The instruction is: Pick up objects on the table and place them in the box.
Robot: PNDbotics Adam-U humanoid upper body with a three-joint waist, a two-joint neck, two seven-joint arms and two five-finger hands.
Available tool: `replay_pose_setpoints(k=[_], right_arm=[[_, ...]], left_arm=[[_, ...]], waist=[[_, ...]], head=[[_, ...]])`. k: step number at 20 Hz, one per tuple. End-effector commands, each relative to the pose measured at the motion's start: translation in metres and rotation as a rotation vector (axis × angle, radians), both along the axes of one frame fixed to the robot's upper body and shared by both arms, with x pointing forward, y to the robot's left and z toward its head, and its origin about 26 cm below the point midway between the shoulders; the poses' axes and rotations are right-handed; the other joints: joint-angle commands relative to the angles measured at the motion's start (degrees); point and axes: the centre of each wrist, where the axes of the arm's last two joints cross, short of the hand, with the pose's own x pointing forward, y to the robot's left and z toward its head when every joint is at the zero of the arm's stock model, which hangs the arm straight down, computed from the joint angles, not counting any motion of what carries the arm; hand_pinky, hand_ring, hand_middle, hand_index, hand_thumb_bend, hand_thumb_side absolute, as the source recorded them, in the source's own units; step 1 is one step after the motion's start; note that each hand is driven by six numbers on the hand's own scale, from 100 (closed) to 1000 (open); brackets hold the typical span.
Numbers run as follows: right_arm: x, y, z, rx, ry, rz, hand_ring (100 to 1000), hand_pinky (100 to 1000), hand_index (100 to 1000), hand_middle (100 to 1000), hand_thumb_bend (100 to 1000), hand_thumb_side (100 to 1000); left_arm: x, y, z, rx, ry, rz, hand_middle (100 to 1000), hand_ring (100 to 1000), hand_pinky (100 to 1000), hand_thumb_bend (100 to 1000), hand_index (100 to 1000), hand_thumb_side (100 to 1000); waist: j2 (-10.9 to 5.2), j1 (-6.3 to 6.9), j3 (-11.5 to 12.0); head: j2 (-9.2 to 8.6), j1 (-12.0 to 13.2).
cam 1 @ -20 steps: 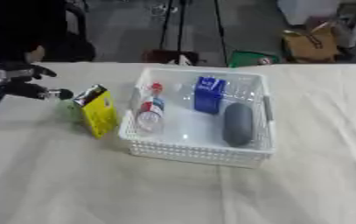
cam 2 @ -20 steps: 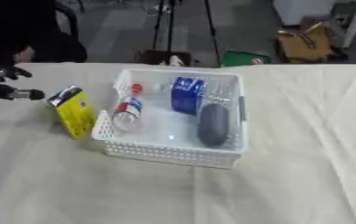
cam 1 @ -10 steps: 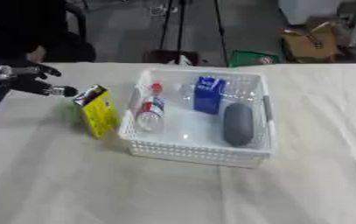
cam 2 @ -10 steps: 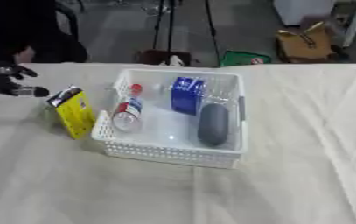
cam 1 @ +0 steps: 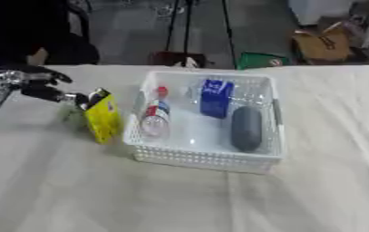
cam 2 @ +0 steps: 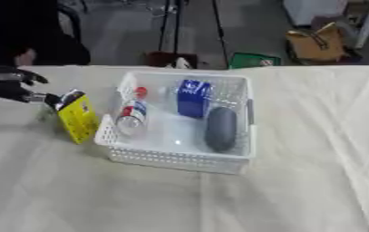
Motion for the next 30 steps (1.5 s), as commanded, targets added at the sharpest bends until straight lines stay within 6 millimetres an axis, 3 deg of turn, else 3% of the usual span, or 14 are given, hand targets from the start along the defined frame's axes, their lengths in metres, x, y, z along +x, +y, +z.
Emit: replay_pose_setpoints(k=[1, 12, 30], right_arm=[[-0.003, 0.0, 0.008, -0.015, -0.025, 0.005, 764, 781, 833, 626, 100, 1000], [-0.003, 0.001, 0.008, -0.013, -0.025, 0.01, 764, 781, 833, 626, 100, 1000], [-0.003, 0.0, 0.008, -0.012, -0.024, 0.011, 764, 782, 834, 626, 100, 1000]], left_arm=[[-0.001, 0.004, 0.015, 0.019, -0.028, 0.007, 1000, 1000, 994, 698, 1000, 864], [0.006, -0.003, -0.004, 0.04, 0.026, -0.003, 1000, 1000, 990, 703, 1000, 866], [0.013, -0.009, -0.016, 0.089, 0.039, -0.003, 1000, 1000, 974, 663, 1000, 892]], waist=[[-1.12, 0.02, 0.0], [-0.9, -0.06, -0.3], [-0.68, 0.15, -0.6]], head=[[0.08, 0.1], [-0.37, 0.4], [-0.8, 0.8]])
